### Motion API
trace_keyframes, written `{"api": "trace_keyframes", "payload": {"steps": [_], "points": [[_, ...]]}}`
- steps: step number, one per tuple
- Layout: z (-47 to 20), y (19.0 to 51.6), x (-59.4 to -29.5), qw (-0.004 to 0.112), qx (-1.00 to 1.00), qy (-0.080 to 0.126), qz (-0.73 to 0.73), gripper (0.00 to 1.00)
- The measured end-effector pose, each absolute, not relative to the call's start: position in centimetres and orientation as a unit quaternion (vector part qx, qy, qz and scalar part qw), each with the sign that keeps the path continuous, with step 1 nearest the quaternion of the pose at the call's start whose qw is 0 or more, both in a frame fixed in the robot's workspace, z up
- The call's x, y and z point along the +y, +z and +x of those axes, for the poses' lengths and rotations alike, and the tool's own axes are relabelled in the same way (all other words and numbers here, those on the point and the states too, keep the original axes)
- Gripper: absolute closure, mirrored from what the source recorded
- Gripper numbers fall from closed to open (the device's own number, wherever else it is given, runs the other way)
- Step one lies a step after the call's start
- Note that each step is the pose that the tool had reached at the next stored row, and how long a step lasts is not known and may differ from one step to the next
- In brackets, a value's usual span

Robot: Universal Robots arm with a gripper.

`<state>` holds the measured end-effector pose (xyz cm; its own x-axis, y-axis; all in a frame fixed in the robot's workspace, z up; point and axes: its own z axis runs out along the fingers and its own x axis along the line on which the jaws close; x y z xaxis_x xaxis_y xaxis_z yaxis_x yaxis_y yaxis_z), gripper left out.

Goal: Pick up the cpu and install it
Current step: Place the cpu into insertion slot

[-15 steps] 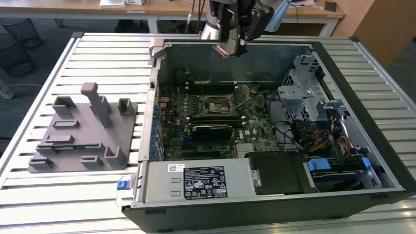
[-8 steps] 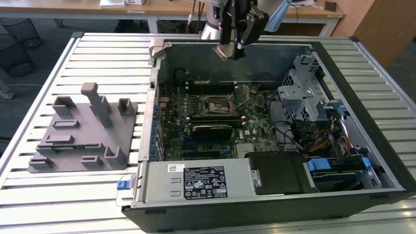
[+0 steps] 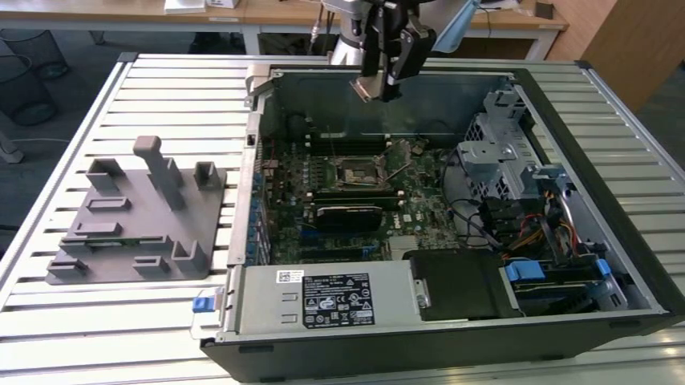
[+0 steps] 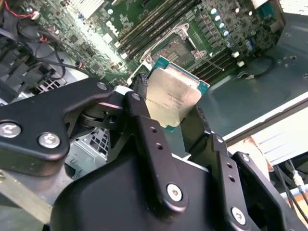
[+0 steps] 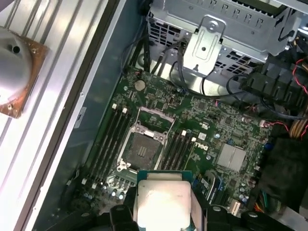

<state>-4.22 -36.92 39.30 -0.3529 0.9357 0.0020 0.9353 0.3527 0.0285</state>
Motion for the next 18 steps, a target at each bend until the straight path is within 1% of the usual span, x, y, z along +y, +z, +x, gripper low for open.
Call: {"api": "trace_keyframes", "payload": {"steps": [10,18], "points": [[-4.2,37.5,-36.9,0.008,0.766,0.011,0.643,0.47],[-4.2,36.3,-35.9,0.009,0.753,0.012,0.658,0.47]]}}
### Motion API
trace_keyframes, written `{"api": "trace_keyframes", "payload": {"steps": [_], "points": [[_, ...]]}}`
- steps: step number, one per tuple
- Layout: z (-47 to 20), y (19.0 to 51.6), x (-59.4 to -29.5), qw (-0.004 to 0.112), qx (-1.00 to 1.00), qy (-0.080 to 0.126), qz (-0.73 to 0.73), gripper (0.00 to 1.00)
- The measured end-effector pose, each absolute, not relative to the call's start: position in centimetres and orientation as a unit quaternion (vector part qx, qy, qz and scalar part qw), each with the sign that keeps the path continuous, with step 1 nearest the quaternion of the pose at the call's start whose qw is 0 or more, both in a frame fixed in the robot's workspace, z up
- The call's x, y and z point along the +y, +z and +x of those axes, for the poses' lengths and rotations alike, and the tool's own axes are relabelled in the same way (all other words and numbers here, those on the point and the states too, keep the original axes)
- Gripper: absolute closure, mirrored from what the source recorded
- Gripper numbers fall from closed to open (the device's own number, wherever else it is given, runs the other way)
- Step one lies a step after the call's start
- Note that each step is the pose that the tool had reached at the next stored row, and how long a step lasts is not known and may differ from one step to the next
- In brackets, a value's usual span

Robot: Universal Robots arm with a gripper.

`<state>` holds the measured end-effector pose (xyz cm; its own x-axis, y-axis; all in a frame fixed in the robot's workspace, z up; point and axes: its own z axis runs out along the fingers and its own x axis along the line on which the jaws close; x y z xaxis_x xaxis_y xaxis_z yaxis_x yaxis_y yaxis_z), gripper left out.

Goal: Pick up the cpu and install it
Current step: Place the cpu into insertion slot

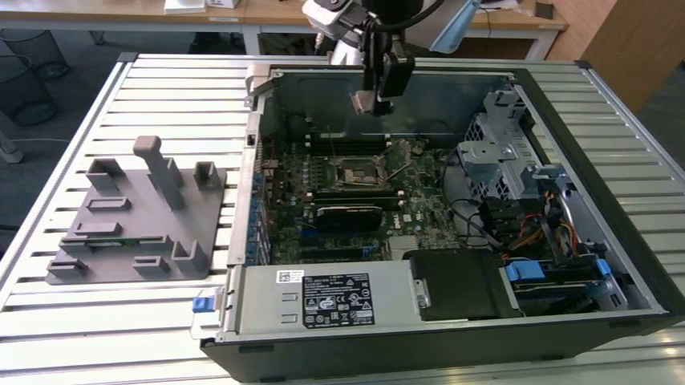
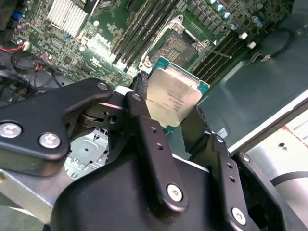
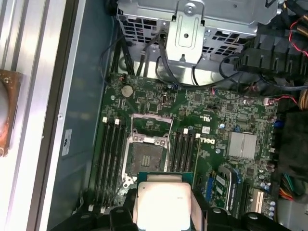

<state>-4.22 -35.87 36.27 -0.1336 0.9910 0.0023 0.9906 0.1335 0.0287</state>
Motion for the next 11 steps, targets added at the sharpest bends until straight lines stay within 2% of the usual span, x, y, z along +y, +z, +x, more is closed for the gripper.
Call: {"api": "trace_keyframes", "payload": {"steps": [11], "points": [[-4.22,35.42,-35.83,0.009,0.713,0.011,0.701,0.47]]}}
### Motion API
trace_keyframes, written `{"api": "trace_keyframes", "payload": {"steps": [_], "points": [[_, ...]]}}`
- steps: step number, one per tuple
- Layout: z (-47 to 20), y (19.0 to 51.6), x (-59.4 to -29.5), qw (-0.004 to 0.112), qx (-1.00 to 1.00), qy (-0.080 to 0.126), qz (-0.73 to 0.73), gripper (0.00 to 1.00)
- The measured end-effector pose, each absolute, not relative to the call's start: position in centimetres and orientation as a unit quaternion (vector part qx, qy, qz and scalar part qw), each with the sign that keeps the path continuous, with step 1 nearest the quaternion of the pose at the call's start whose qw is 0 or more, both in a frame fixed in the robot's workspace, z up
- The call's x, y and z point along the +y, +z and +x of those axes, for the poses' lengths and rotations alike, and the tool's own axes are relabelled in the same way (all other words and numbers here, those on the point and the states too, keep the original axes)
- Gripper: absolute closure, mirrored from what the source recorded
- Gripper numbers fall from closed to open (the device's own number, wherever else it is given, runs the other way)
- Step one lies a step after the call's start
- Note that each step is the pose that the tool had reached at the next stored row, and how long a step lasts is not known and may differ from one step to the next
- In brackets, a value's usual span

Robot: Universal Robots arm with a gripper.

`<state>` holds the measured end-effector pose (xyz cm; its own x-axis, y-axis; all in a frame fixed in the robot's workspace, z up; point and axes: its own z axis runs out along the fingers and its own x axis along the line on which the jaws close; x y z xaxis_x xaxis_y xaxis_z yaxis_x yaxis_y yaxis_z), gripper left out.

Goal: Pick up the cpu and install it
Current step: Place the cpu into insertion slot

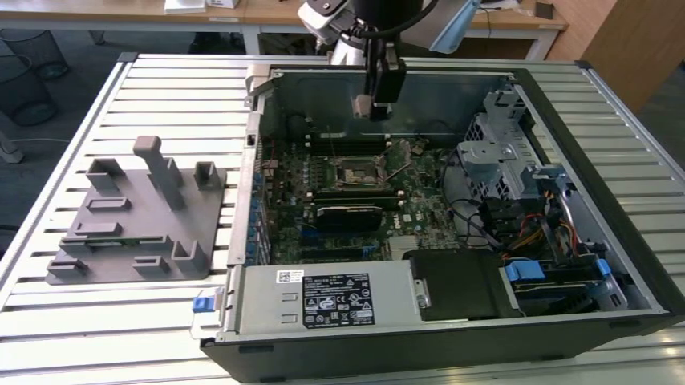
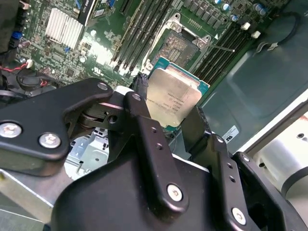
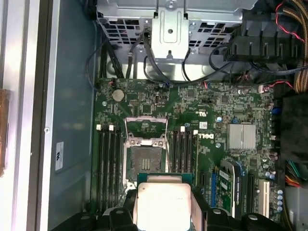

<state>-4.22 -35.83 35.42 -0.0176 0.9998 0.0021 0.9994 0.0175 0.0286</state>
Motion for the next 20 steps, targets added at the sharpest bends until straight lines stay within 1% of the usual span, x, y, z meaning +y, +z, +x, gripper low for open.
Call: {"api": "trace_keyframes", "payload": {"steps": [20], "points": [[-4.2,33.7,-35.8,0.009,0.712,0.011,0.702,0.47]]}}
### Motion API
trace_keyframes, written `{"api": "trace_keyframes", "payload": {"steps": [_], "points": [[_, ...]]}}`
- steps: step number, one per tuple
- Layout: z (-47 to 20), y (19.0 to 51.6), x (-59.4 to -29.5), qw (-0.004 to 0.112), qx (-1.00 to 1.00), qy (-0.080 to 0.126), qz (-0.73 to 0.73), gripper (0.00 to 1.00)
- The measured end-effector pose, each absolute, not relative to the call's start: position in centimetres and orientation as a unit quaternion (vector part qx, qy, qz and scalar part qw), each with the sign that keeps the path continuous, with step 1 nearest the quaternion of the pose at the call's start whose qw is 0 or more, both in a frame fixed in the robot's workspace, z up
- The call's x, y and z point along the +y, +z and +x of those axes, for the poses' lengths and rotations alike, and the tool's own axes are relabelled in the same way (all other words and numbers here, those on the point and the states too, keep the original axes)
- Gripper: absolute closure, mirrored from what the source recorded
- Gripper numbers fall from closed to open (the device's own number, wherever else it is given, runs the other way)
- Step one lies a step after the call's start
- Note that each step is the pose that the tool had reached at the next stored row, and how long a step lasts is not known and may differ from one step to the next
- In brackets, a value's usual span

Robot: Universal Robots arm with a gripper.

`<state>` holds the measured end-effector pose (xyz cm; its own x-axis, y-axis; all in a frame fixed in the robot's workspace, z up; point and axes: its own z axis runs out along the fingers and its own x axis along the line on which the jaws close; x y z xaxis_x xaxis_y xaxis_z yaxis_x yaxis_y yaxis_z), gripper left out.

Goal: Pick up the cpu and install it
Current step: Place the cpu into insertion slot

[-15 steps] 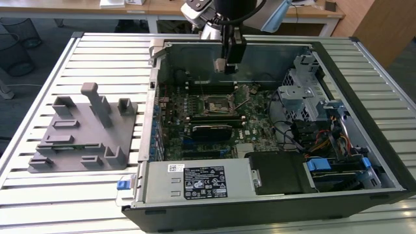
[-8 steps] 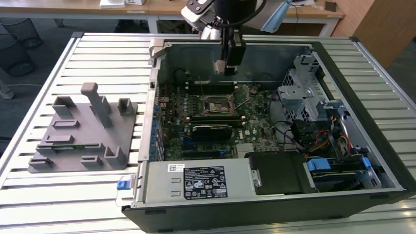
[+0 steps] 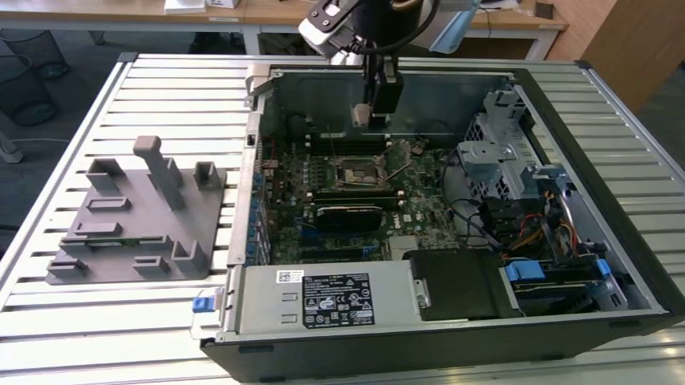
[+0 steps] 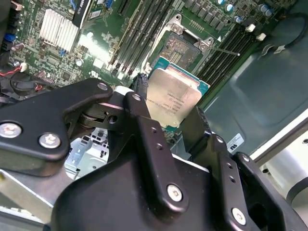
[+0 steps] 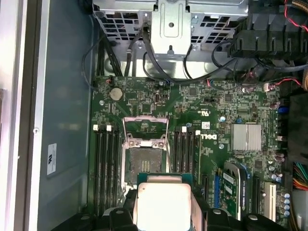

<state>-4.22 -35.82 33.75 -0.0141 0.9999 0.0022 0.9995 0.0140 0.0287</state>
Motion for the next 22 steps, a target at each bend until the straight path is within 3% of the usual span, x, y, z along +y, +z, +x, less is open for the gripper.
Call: {"api": "trace_keyframes", "payload": {"steps": [22], "points": [[-4.2,29.9,-35.3,0.009,0.724,0.011,0.690,0.47]]}}
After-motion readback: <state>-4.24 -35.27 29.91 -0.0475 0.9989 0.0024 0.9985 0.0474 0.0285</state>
